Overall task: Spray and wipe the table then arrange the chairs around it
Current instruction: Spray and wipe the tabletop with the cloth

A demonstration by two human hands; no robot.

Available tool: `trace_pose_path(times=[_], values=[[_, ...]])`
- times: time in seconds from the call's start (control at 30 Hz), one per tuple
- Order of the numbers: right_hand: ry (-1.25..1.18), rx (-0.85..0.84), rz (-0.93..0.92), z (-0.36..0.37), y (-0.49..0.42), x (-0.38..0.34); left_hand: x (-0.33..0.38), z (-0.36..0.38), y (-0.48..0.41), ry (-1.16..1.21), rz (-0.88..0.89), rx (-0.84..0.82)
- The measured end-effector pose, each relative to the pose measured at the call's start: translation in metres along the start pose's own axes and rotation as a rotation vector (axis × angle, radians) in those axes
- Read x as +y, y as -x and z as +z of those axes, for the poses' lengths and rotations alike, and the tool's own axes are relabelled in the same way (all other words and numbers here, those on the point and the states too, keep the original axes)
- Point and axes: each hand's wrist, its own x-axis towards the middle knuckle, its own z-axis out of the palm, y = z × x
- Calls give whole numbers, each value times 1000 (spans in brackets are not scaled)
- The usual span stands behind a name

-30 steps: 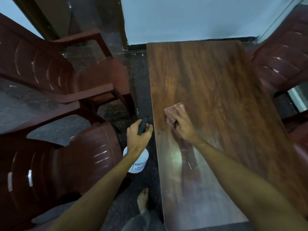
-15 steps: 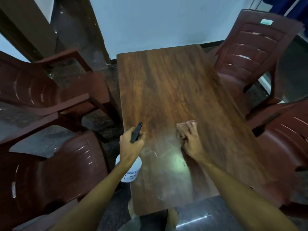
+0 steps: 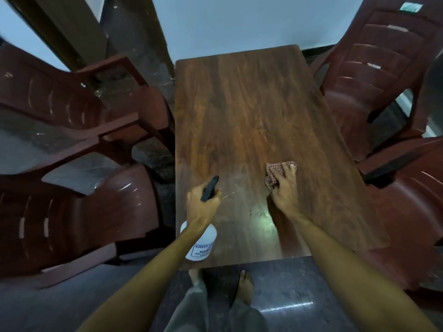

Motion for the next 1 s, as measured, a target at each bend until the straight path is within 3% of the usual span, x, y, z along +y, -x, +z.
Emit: trace_pose_path(times=[0.13, 0.23, 0.3, 0.4, 0.53, 0.7, 0.8, 0.93, 1.0], values=[[24, -18, -139, 22, -1, -34, -20, -22, 13, -23, -50, 64], [26, -44, -107, 38, -13, -53, -37, -36, 18, -6, -75, 110], [9, -112, -254, 61, -2, -71, -46, -45, 19, 6, -104, 123], [54, -343, -520, 90, 23, -94, -53, -59, 19, 43, -115, 137], [48, -275, -378, 110, -30, -133, -65, -77, 6, 75, -103, 175], [132, -386, -545, 146, -84, -191, -88, -99, -17, 100, -62, 221], [128, -339, -637, 156, -67, -188, -94, -109, -22, 106, -53, 207], [133, -480, -825, 136, 18, -167, -96, -118, -23, 112, -52, 173], [97, -456, -798, 121, 23, -154, -95, -116, -20, 97, -36, 135]])
